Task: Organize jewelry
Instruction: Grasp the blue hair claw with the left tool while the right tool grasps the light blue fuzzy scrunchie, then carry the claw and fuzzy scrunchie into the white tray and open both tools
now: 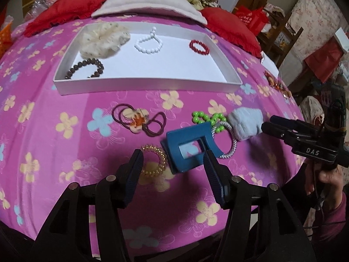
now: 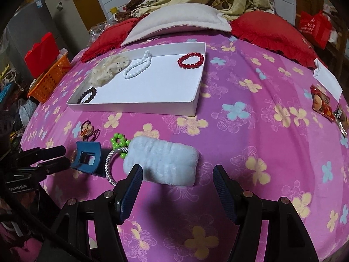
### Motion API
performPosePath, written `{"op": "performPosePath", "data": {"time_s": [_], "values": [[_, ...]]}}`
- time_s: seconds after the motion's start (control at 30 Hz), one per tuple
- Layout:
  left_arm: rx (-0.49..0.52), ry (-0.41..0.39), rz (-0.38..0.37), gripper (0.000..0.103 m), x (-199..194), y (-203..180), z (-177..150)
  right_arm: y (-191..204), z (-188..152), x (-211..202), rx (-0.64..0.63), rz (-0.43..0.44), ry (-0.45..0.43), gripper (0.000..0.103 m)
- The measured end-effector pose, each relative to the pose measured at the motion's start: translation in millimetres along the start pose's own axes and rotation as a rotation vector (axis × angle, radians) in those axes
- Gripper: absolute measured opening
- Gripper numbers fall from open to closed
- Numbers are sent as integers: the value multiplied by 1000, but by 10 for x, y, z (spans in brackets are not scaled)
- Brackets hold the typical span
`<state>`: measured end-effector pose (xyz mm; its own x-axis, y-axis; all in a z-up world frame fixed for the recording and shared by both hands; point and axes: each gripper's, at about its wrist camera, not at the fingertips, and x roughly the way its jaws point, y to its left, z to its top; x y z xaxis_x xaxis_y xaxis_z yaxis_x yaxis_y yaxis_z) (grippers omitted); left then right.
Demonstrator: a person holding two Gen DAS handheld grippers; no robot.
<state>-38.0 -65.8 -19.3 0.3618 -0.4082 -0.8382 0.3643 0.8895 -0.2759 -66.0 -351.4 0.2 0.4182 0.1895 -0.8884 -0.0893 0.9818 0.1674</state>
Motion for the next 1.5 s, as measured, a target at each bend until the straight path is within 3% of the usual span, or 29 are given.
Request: {"op": "performPosePath", "data": {"time_s": [0.2, 0.47, 0.6, 0.67, 0.73, 0.8, 0.83, 0.9, 0.97, 1.5], "values": [[11, 22, 11, 57, 57, -30, 39, -48, 9, 17, 17, 6, -2, 64], [67, 86, 79, 56, 276, -163, 150, -34, 24, 50, 8, 15, 1, 64], [42, 118, 48, 41, 368, -148, 222, -30, 54, 104, 9, 31, 4, 64], [60, 120, 72, 30, 388, -166, 231, -34, 68, 165, 11, 41, 14, 64], [71, 121, 76, 29, 391, -186, 229, -53, 65, 239, 23, 71, 29, 63], [67, 118, 70, 25, 385, -179, 225, -65, 54, 297, 34, 115, 39, 45], [62, 117, 64, 22, 381, -169, 223, -75, 45, 286, 42, 119, 25, 44], [49, 113, 48, 20, 367, -140, 216, -88, 31, 230, 43, 117, -6, 29], [31, 109, 25, 18, 337, -105, 210, -114, 25, 134, 48, 123, -35, 21], [37, -8, -6, 3, -47, -174, 367, -131, 195, -340, 25, 107, -160, 18]]}}
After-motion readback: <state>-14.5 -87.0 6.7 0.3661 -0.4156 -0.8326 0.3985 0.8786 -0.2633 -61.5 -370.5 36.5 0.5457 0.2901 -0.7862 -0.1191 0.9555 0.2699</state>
